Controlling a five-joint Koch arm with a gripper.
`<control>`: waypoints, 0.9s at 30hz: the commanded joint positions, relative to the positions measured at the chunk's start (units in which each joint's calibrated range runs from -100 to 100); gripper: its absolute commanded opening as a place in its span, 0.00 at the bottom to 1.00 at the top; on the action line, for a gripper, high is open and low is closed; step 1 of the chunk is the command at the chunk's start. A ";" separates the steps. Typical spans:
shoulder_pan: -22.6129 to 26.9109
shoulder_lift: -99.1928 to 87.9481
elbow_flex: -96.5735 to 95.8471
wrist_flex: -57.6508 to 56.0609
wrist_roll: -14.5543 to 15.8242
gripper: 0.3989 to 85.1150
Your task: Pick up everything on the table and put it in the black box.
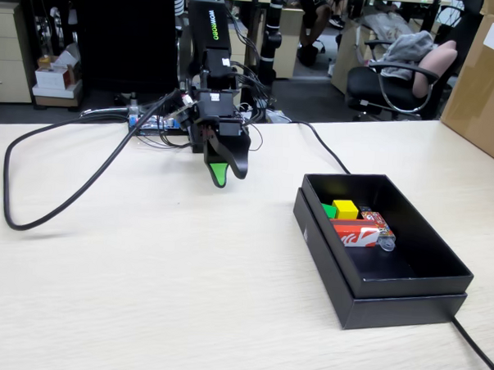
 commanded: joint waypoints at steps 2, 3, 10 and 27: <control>0.49 -3.50 -5.35 10.32 -0.24 0.54; 0.73 -3.84 -7.08 12.56 -0.20 0.54; 1.12 -3.61 -14.87 18.70 0.05 0.55; 0.83 -2.24 -17.05 19.39 0.29 0.56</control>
